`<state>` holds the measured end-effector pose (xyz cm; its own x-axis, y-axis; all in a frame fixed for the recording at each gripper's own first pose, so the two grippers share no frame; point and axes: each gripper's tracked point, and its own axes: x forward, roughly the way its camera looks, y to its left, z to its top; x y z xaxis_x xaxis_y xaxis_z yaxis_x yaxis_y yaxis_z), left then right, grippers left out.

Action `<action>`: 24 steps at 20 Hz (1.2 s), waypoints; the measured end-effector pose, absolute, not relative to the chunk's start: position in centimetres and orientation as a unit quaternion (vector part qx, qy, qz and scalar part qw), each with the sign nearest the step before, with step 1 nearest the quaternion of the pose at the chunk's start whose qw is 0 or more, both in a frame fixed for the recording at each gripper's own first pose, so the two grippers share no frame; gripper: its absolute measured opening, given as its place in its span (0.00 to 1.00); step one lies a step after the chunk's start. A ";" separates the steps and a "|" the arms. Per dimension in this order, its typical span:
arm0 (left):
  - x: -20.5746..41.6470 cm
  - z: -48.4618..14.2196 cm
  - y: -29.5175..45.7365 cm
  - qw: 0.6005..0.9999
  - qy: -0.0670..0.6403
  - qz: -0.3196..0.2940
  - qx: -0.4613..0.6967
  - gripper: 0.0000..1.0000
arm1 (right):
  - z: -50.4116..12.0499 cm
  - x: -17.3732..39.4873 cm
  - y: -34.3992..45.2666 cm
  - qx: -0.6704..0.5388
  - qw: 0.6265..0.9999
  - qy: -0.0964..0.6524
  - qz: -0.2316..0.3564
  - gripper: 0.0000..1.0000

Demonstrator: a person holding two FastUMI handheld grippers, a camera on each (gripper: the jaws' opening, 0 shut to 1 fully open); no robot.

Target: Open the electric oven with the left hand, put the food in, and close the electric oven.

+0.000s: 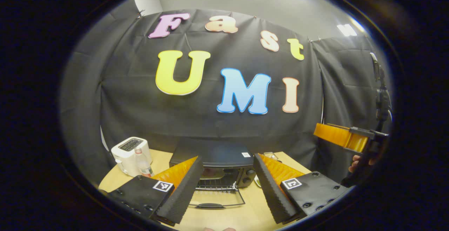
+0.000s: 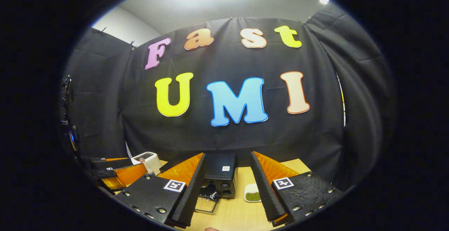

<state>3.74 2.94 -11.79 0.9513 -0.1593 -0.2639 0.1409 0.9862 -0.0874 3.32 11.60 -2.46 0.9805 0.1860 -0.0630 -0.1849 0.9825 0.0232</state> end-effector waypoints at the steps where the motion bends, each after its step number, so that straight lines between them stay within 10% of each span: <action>1: 4.0 -12.6 2.9 0.986 0.148 -0.073 -0.032 1.00 | -2.3 3.3 11.2 0.009 0.995 0.030 0.090 0.76; 24: 1.3 -39.9 5.5 0.848 0.529 -0.025 -0.024 1.00 | -6.1 5.7 4.8 0.012 0.996 0.084 0.017 0.76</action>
